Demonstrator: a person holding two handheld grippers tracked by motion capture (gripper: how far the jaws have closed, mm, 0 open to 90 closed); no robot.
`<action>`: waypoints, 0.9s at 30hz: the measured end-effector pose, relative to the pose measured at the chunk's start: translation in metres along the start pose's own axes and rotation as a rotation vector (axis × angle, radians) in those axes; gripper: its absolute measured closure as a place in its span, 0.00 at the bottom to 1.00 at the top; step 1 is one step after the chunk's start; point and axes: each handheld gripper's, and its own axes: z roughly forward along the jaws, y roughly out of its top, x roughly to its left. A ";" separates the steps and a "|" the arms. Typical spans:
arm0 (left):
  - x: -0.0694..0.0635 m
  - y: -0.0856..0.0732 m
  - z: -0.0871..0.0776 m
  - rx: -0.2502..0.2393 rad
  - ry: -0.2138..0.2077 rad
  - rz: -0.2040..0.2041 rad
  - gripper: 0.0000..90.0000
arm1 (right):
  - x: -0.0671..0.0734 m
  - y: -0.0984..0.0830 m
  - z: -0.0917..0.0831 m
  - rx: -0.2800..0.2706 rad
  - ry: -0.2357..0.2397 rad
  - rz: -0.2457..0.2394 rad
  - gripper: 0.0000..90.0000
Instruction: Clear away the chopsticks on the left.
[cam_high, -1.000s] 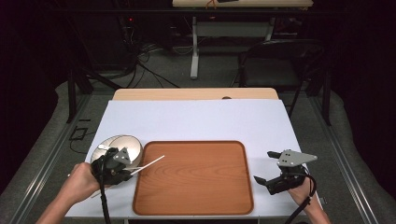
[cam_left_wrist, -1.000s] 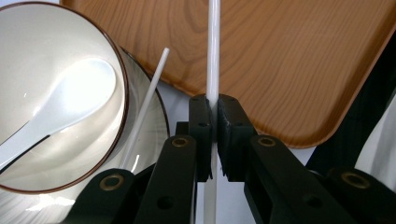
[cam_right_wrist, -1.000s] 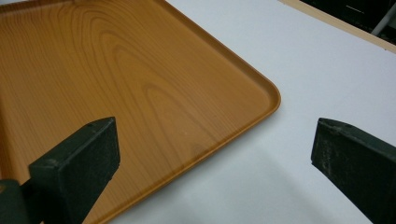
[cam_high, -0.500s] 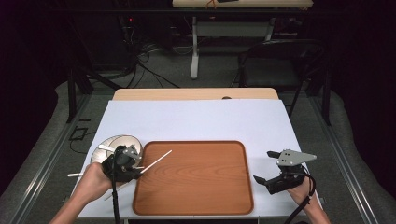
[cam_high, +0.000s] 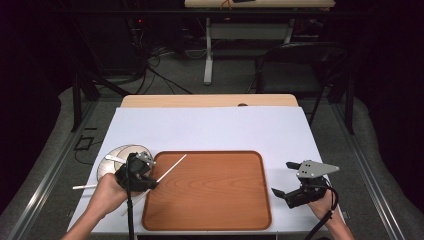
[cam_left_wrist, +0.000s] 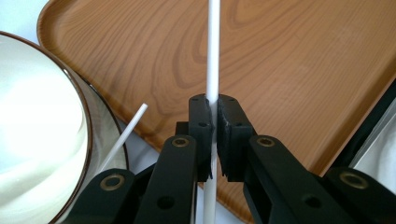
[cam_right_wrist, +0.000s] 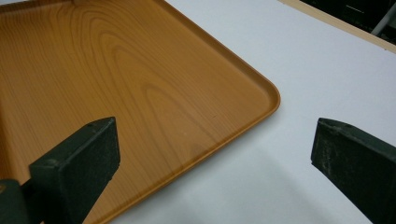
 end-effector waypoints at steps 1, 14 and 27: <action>0.000 0.001 0.001 -0.001 0.003 -0.010 0.95 | 0.000 0.000 0.000 -0.001 0.001 0.000 0.01; 0.003 0.012 0.009 -0.030 -0.037 -0.139 0.95 | 0.000 0.000 0.000 0.001 0.003 -0.003 0.01; 0.012 0.015 0.027 -0.076 -0.093 -0.286 0.95 | 0.001 0.000 0.001 0.000 0.007 -0.005 0.01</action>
